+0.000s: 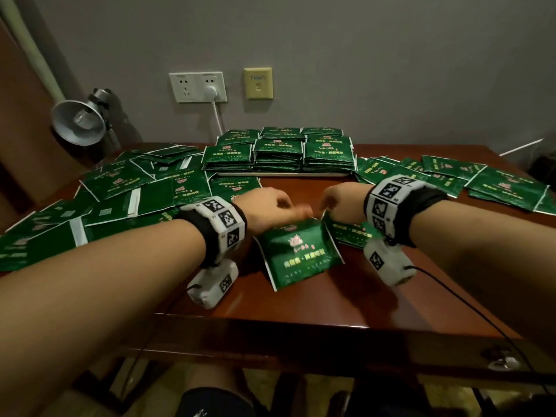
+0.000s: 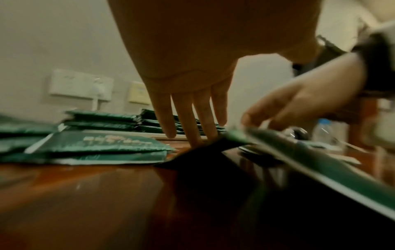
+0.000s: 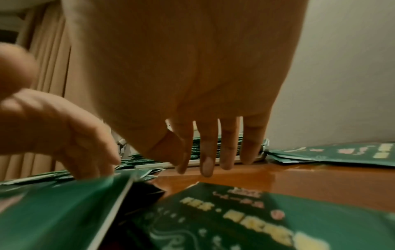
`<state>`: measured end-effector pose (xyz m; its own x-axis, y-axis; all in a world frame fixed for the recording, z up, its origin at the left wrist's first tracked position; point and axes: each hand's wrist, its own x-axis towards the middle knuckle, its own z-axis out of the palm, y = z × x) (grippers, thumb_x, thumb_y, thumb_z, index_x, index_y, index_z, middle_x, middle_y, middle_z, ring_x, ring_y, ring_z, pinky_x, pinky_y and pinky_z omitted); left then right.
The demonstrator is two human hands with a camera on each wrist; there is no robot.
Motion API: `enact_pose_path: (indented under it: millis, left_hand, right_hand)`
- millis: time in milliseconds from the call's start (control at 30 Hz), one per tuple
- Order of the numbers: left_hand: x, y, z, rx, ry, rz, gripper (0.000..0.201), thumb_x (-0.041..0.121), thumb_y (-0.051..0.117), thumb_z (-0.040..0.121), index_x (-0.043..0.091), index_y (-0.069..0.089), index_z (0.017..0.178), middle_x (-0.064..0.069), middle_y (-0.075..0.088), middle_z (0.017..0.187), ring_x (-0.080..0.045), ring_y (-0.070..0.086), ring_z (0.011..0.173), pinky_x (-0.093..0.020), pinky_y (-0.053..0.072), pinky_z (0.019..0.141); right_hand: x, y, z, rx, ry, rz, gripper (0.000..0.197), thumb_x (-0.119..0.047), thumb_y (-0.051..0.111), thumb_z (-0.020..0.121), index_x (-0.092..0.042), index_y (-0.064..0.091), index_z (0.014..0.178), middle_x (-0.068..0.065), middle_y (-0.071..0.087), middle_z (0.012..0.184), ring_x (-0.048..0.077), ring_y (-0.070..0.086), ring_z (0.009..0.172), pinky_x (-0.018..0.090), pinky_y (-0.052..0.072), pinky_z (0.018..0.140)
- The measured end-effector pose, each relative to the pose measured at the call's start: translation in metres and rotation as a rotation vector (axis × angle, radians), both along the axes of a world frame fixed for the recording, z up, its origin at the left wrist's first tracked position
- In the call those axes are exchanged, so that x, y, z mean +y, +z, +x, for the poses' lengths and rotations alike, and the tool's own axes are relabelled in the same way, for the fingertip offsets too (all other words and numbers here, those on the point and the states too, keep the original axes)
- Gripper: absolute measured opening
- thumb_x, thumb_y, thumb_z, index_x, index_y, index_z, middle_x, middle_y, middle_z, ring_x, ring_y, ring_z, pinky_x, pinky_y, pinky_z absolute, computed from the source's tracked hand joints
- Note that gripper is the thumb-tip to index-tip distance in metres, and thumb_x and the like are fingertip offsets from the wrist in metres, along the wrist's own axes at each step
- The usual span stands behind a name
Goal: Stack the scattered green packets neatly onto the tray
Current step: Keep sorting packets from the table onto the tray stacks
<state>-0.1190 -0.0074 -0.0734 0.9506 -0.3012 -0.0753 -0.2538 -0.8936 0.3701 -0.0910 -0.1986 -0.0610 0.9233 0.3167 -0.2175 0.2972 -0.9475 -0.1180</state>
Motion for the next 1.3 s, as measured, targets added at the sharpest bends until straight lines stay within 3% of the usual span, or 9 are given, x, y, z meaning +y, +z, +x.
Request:
enact_pose_path:
  millis: [67, 167, 300, 567, 767, 967, 1100, 1200, 1300]
  left_hand:
    - [-0.007, -0.002, -0.008, 0.082, -0.108, 0.236, 0.098, 0.083, 0.056, 0.066, 0.02, 0.044, 0.14, 0.002, 0.053, 0.134, -0.018, 0.054, 0.117, -0.039, 0.047, 0.099]
    - [-0.022, -0.017, -0.018, 0.108, -0.129, 0.441, 0.119, 0.089, 0.056, 0.056, 0.02, 0.028, 0.149, -0.005, 0.038, 0.143, -0.025, 0.039, 0.129, -0.046, 0.041, 0.104]
    - [-0.03, -0.036, -0.022, 0.123, -0.043, 0.458, 0.127, 0.09, 0.059, 0.051, 0.021, 0.02, 0.151, -0.01, 0.023, 0.151, -0.033, 0.022, 0.138, -0.054, 0.033, 0.108]
    - [-0.02, -0.03, -0.007, 0.06, 0.012, 0.244, 0.12, 0.065, 0.079, 0.059, 0.019, 0.017, 0.151, -0.005, 0.045, 0.141, -0.026, 0.042, 0.126, -0.039, 0.041, 0.104]
    - [-0.004, -0.022, 0.004, -0.142, 0.143, 0.091, 0.057, 0.04, 0.082, 0.068, 0.026, 0.056, 0.116, 0.004, 0.065, 0.107, -0.015, 0.063, 0.091, -0.034, 0.057, 0.078]
    - [0.006, 0.007, 0.003, -0.312, 0.224, -0.117, 0.034, 0.056, 0.07, 0.079, 0.027, 0.061, 0.092, 0.011, 0.061, 0.088, -0.014, 0.062, 0.08, -0.035, 0.054, 0.075]
    - [0.006, 0.013, 0.009, -0.222, 0.166, -0.052, 0.028, 0.049, 0.06, 0.089, 0.022, 0.062, 0.09, 0.007, 0.064, 0.077, -0.012, 0.063, 0.068, -0.026, 0.045, 0.055]
    - [0.002, -0.003, 0.011, -0.158, 0.134, 0.182, 0.058, 0.059, 0.056, 0.087, 0.019, 0.05, 0.128, 0.001, 0.062, 0.115, -0.013, 0.062, 0.098, -0.03, 0.052, 0.077]
    - [-0.01, -0.021, 0.008, -0.018, 0.03, 0.364, 0.098, 0.075, 0.058, 0.073, 0.017, 0.03, 0.148, -0.008, 0.04, 0.144, -0.026, 0.042, 0.13, -0.045, 0.042, 0.106]
  right_hand:
    - [-0.005, -0.001, -0.002, 0.025, -0.023, -0.055, 0.044, -0.033, 0.061, 0.088, -0.022, 0.051, 0.13, 0.0, 0.057, 0.129, 0.019, 0.056, 0.106, 0.028, 0.046, 0.083]
    - [-0.013, -0.004, -0.006, 0.114, -0.047, -0.138, 0.098, -0.065, 0.071, 0.071, -0.019, 0.03, 0.147, 0.0, 0.047, 0.142, 0.022, 0.05, 0.124, 0.034, 0.043, 0.1]
    - [-0.015, -0.015, -0.011, 0.123, -0.071, -0.219, 0.124, -0.072, 0.076, 0.057, -0.025, 0.013, 0.153, 0.003, 0.036, 0.151, 0.026, 0.044, 0.131, 0.042, 0.041, 0.104]
    - [-0.031, -0.028, -0.006, 0.085, -0.093, -0.195, 0.127, -0.074, 0.077, 0.049, -0.023, 0.02, 0.15, 0.004, 0.038, 0.146, 0.028, 0.044, 0.129, 0.045, 0.039, 0.106]
    - [-0.033, -0.029, -0.001, 0.014, -0.055, -0.265, 0.12, -0.083, 0.069, 0.048, -0.023, 0.033, 0.145, 0.004, 0.044, 0.136, 0.029, 0.044, 0.123, 0.049, 0.042, 0.101]
    - [-0.033, -0.023, -0.001, 0.002, -0.1, -0.191, 0.095, -0.069, 0.075, 0.061, -0.012, 0.045, 0.13, 0.007, 0.057, 0.121, 0.025, 0.058, 0.105, 0.041, 0.051, 0.089]
    - [-0.032, -0.024, -0.005, -0.042, -0.099, -0.149, 0.096, -0.064, 0.08, 0.059, -0.011, 0.041, 0.129, 0.008, 0.052, 0.122, 0.026, 0.054, 0.108, 0.038, 0.05, 0.089]
    - [-0.03, -0.022, -0.007, -0.062, -0.078, -0.08, 0.098, -0.052, 0.086, 0.06, -0.01, 0.033, 0.132, 0.009, 0.053, 0.122, 0.027, 0.055, 0.107, 0.039, 0.05, 0.09]
    - [-0.03, -0.022, -0.007, -0.043, -0.068, -0.065, 0.094, -0.044, 0.087, 0.062, -0.01, 0.03, 0.129, 0.008, 0.06, 0.112, 0.026, 0.061, 0.093, 0.042, 0.055, 0.082]
